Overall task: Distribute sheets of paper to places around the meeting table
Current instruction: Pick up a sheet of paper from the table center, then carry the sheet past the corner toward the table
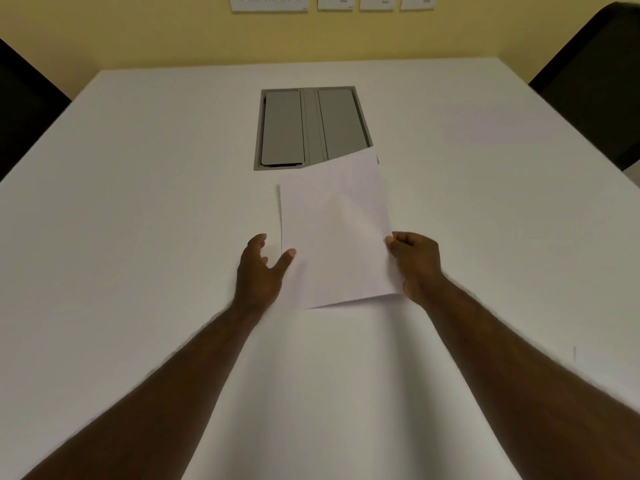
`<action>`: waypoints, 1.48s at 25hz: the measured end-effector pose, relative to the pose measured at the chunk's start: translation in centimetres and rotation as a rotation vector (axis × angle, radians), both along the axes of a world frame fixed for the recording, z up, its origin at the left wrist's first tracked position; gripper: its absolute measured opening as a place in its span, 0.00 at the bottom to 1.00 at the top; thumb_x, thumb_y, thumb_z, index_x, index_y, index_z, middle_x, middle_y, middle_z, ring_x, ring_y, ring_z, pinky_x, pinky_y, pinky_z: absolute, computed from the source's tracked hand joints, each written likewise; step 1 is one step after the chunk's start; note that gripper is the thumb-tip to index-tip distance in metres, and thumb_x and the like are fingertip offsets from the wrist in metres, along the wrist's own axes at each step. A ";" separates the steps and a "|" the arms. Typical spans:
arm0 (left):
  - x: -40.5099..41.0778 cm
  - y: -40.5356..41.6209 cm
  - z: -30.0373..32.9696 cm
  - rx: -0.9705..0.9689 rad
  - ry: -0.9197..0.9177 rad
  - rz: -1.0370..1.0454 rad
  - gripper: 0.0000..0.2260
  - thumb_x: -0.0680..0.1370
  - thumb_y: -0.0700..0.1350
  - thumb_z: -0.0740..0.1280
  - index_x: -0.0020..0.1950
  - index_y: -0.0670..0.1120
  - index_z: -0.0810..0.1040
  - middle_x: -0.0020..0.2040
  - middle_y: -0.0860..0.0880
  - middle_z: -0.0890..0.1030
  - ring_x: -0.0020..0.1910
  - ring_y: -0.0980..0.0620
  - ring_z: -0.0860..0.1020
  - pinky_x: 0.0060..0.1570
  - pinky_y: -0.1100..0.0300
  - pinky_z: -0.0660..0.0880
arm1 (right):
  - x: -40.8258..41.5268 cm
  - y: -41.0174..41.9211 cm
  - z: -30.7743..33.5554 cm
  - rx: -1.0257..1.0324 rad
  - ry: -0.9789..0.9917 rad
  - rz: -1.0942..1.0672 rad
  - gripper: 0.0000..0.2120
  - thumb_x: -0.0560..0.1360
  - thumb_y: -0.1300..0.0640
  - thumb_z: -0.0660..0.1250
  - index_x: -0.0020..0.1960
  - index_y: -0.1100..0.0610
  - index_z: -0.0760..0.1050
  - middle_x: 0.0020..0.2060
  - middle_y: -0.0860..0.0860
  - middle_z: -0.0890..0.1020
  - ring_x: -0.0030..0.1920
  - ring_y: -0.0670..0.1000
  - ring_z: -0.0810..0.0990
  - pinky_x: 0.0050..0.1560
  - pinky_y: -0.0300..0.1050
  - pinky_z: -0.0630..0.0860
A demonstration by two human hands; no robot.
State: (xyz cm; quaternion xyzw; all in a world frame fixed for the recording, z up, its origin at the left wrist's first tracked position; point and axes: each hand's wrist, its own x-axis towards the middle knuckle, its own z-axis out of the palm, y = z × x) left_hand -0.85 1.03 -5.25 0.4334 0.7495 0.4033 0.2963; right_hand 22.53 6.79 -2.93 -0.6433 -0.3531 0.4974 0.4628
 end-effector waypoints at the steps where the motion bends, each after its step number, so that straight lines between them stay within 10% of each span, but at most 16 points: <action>1: 0.1 -0.4 0.6 -0.030 -0.159 0.024 0.29 0.76 0.56 0.67 0.73 0.47 0.64 0.69 0.47 0.72 0.60 0.49 0.75 0.58 0.58 0.68 | 0.4 -1.3 0.5 0.000 0.050 -0.009 0.03 0.74 0.64 0.69 0.44 0.61 0.82 0.41 0.58 0.80 0.42 0.54 0.76 0.48 0.52 0.76; 6: 1.3 -4.2 4.7 -0.160 -0.659 -0.075 0.16 0.79 0.54 0.64 0.60 0.45 0.75 0.52 0.42 0.76 0.49 0.44 0.73 0.54 0.49 0.71 | 2.3 -8.0 4.6 0.027 0.070 -0.028 0.06 0.75 0.64 0.69 0.50 0.61 0.82 0.49 0.58 0.84 0.49 0.57 0.81 0.59 0.53 0.77; 19: 1.7 -25.2 22.8 0.185 -0.609 -0.041 0.07 0.78 0.39 0.66 0.54 0.43 0.81 0.53 0.42 0.85 0.52 0.43 0.82 0.55 0.49 0.77 | 4.5 -27.2 20.7 0.151 0.199 0.161 0.06 0.76 0.61 0.67 0.48 0.58 0.83 0.44 0.52 0.87 0.40 0.49 0.85 0.37 0.39 0.80; 37: -5.9 -69.8 33.5 0.518 -0.296 0.558 0.04 0.78 0.41 0.67 0.50 0.47 0.80 0.44 0.50 0.86 0.44 0.53 0.84 0.42 0.62 0.79 | -12.2 -53.6 29.4 0.293 0.259 1.017 0.05 0.75 0.57 0.69 0.46 0.56 0.84 0.42 0.51 0.87 0.40 0.46 0.84 0.39 0.38 0.79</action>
